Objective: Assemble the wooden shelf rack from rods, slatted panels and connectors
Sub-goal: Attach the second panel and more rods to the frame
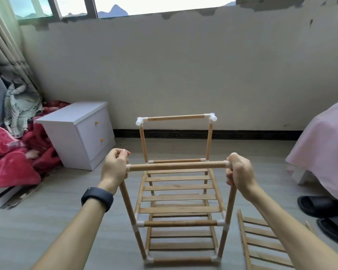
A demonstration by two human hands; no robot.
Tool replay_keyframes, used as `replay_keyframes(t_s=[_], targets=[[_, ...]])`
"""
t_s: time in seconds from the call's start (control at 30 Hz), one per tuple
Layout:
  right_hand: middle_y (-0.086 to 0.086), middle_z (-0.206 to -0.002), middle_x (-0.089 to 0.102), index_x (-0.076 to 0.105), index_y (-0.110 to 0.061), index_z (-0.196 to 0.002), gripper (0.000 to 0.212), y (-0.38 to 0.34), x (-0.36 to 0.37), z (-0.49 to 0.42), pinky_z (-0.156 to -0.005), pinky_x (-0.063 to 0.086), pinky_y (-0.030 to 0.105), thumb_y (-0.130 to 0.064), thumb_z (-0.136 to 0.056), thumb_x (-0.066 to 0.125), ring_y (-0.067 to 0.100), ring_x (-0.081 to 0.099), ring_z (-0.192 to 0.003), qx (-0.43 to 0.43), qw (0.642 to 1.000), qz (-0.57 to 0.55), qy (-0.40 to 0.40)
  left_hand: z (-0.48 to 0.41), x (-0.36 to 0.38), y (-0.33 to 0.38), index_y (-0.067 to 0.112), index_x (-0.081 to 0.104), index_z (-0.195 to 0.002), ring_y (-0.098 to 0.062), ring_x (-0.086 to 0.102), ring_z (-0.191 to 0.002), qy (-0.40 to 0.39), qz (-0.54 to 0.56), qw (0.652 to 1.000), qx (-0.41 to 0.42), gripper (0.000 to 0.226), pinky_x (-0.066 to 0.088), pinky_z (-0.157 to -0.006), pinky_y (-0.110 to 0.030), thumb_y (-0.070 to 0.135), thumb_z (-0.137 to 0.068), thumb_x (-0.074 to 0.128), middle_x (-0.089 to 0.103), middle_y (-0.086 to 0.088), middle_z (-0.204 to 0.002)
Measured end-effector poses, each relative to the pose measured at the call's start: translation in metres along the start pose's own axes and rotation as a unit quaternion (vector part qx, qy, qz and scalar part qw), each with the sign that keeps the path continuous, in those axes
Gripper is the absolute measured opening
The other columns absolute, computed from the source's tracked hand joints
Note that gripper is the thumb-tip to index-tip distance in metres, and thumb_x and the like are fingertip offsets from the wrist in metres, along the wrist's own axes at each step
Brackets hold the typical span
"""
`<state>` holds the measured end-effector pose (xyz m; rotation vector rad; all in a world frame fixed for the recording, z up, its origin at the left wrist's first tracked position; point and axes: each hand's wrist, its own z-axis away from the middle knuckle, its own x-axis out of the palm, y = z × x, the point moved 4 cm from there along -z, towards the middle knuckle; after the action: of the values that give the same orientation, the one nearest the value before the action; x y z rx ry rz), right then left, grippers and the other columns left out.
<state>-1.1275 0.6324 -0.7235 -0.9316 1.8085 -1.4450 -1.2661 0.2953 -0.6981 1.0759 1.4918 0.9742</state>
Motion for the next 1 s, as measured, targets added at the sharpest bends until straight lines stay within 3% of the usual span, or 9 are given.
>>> replay_keyframes(t_s=[0.1,0.23,0.37,0.5,0.6,0.67,0.77,0.87,1.0], targets=[[0.002,-0.052,0.041,0.047,-0.010,-0.074,0.026,0.001,0.005,-0.005,-0.039,0.034,0.027,-0.029,-0.091,0.043,0.015,0.035,-0.042,-0.013,1.000,-0.016,-0.007,-0.009,0.003,-0.001,0.019,0.060,-0.097,-0.019,0.055,-0.064,0.026,-0.006,1.000,0.008,0.024,0.047,-0.050,-0.030,0.028,-0.107,0.041,0.058,-0.006,-0.080],[-0.005,-0.052,0.042,0.045,-0.015,-0.073,0.038,0.005,0.013,-0.009,-0.046,0.035,0.029,-0.031,-0.107,0.043,0.011,0.037,-0.044,-0.027,1.000,-0.013,-0.009,-0.009,-0.001,0.013,0.014,0.056,-0.104,-0.029,0.065,-0.079,0.136,-0.106,0.985,0.032,0.027,0.046,-0.059,-0.030,0.030,-0.107,0.034,0.067,-0.003,-0.085],[-0.005,-0.058,0.046,0.048,-0.017,-0.075,0.050,0.000,0.016,-0.013,-0.063,0.041,0.038,-0.056,-0.105,0.039,0.013,0.043,-0.055,-0.035,0.998,0.048,0.003,0.019,0.012,0.046,0.009,0.054,-0.115,-0.035,0.049,-0.113,0.198,-0.320,0.871,0.315,0.022,0.040,-0.087,-0.046,0.025,-0.101,0.050,0.057,-0.015,-0.119],[-0.004,-0.074,0.056,0.054,-0.019,-0.096,0.087,0.000,0.009,0.003,-0.063,0.052,0.023,-0.099,-0.070,0.031,0.004,0.055,-0.063,-0.032,0.997,0.062,0.015,0.086,0.072,0.041,0.014,0.049,-0.115,-0.029,0.049,-0.107,0.035,-0.338,0.762,0.551,0.033,0.042,-0.087,-0.044,0.026,-0.086,0.059,0.050,-0.010,-0.124],[-0.010,-0.078,0.063,0.049,-0.027,-0.105,0.079,0.032,-0.007,0.025,-0.053,0.050,0.015,-0.097,-0.072,0.034,0.001,0.062,-0.063,-0.015,0.998,0.057,0.029,0.134,0.121,0.015,0.019,0.051,-0.113,-0.024,0.053,-0.098,-0.153,-0.360,0.686,0.614,0.031,0.052,-0.080,-0.040,0.026,-0.084,0.060,0.053,-0.006,-0.118],[-0.008,-0.092,0.064,0.049,-0.028,-0.108,0.065,0.081,-0.027,0.046,-0.061,0.049,0.017,-0.087,-0.083,0.035,0.007,0.065,-0.077,0.049,0.991,0.111,0.059,0.154,0.148,-0.009,0.021,0.055,-0.115,-0.022,0.057,-0.101,-0.237,-0.402,0.650,0.600,0.036,0.056,-0.082,-0.037,0.029,-0.082,0.064,0.057,-0.005,-0.119],[-0.003,-0.099,0.064,0.052,-0.020,-0.108,0.051,0.182,-0.069,0.093,-0.077,0.052,0.036,-0.069,-0.094,0.049,0.018,0.063,-0.092,0.189,0.954,0.215,0.088,0.157,0.175,-0.043,0.023,0.055,-0.125,-0.024,0.062,-0.114,-0.278,-0.456,0.703,0.470,0.047,0.054,-0.093,-0.038,0.038,-0.083,0.069,0.060,-0.004,-0.129],[0.007,-0.122,0.062,0.051,-0.014,-0.117,0.047,0.273,-0.095,0.151,-0.087,0.048,0.038,-0.056,-0.098,0.055,0.027,0.060,-0.110,0.335,0.886,0.318,0.030,0.136,0.198,-0.077,0.026,0.037,-0.150,-0.025,0.038,-0.144,-0.282,-0.465,0.782,0.303,0.058,0.032,-0.117,-0.045,0.052,-0.098,0.044,0.041,-0.003,-0.156],[0.018,-0.151,0.038,0.036,-0.005,-0.149,0.074,0.344,-0.106,0.196,-0.104,0.042,0.039,-0.058,-0.100,0.049,0.035,0.047,-0.134,0.429,0.812,0.395,-0.037,0.119,0.221,-0.132,0.032,0.013,-0.161,-0.022,0.008,-0.156,-0.290,-0.494,0.796,0.198,0.069,0.007,-0.125,-0.048,0.064,-0.100,0.012,0.012,0.001,-0.169]])
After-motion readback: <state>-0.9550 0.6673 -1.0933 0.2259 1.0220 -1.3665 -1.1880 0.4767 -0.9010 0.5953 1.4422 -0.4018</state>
